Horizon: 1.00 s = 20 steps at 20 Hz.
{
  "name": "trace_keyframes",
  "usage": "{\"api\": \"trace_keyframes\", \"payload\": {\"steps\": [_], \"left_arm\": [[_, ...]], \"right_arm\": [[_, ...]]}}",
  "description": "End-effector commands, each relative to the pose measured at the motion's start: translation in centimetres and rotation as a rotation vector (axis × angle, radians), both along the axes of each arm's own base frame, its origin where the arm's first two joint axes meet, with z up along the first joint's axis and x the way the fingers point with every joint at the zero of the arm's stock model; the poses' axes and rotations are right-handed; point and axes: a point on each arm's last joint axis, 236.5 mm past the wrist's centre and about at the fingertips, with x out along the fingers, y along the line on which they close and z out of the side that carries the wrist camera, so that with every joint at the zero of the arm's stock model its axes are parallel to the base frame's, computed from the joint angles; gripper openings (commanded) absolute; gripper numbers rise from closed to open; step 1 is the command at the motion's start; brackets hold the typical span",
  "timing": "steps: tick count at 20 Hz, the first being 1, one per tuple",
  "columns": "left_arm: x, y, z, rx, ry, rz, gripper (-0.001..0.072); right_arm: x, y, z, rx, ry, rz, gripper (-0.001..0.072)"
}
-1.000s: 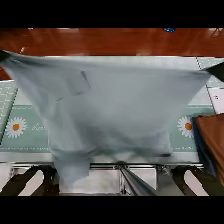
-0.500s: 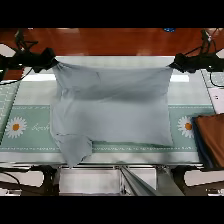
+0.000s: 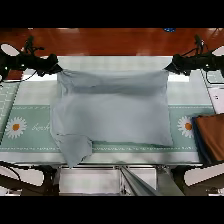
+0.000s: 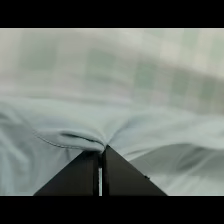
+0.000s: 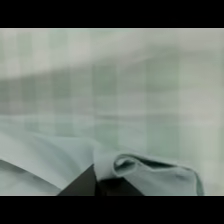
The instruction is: Fold the shirts.
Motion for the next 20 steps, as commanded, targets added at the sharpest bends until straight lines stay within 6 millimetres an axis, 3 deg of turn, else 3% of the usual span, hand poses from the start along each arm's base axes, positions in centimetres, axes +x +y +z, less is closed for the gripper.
{"api": "trace_keyframes", "payload": {"steps": [1,3,8,12,13,14,15,16,18,20], "left_arm": [[-5.9,1.5,-1.8,0.1,0.178,-0.182,0.0019],[-8.4,2.2,-3.6,0.13,0.276,-0.216,0.0019],[-13.1,1.4,-7.5,0.085,0.44,-0.242,0.0019],[-14.3,1.1,-8.3,0.071,0.483,-0.252,0.002],[-14.3,1.1,-8.3,0.071,0.484,-0.252,0.0025],[-14.4,1.2,-8.2,0.067,0.499,-0.23,0.0149],[-14.8,1.2,-8.1,0.059,0.52,-0.229,0.0466],[-15.4,1.3,-7.8,0.05,0.54,-0.235,0.0511],[-16.2,2.2,-6.6,0.04,0.555,-0.227,0.0511],[-16.8,4.0,-4.9,0.041,0.522,-0.167,0.0511]], "right_arm": [[-5.3,-1.2,-1.4,-0.092,0.169,0.129,0.0025],[-7.3,-1.4,-3.3,-0.122,0.246,0.161,0.0025],[-10.9,-0.9,-7.5,-0.098,0.379,0.169,0.0025],[-12.4,-1.0,-8.9,-0.103,0.433,0.164,0.0025],[-12.1,-1.1,-9.0,-0.103,0.428,0.149,0.0067],[-11.9,-1.2,-9.0,-0.1,0.434,0.124,0.0274],[-11.9,-1.1,-8.7,-0.091,0.435,0.118,0.0412],[-12.1,-1.4,-8.3,-0.087,0.44,0.101,0.0411],[-12.7,-2.9,-6.4,-0.095,0.426,0.08,0.0411],[-13.8,-5.9,-4.4,-0.157,0.401,0.029,0.041]]}}
